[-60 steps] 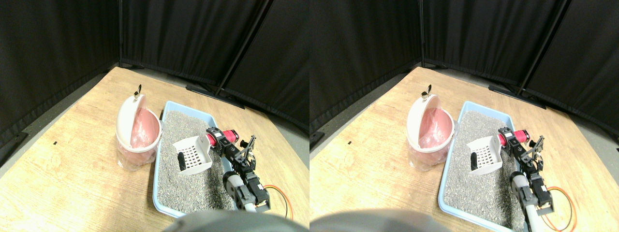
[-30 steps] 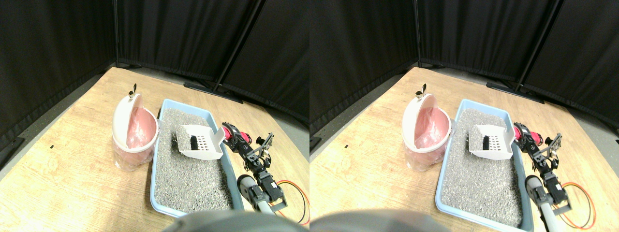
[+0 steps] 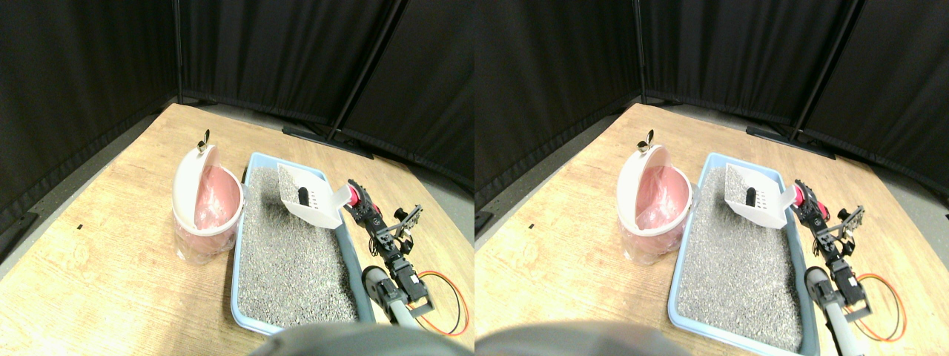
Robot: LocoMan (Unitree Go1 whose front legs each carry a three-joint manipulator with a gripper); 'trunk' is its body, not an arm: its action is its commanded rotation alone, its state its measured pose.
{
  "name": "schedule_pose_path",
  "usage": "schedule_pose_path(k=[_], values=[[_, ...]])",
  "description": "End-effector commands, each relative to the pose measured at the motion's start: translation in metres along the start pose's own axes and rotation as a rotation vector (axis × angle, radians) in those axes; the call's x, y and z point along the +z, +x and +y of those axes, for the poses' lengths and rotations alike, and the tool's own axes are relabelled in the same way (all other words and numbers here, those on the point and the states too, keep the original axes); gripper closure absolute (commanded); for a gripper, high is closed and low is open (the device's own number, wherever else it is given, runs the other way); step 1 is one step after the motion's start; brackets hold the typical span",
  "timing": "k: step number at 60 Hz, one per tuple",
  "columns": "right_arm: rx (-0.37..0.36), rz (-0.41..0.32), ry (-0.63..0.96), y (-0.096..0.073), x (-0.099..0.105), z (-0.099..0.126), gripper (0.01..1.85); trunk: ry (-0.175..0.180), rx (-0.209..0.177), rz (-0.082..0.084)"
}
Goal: Scoop (unimanual)
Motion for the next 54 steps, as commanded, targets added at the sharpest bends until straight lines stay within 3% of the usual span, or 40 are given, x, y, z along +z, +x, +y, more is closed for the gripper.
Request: schedule_pose_path(k=[1, 25, 54], values=[[0.042, -0.094, 0.048, 0.005, 0.015, 0.008, 1.81, -0.017, 0.01, 0.004], [0.09, -0.13, 0.195, 0.014, 0.03, 0.02, 1.81, -0.023, 0.017, 0.001], [0.144, -0.12, 0.422, 0.019, 0.028, 0.018, 1.81, -0.023, 0.027, 0.004]])
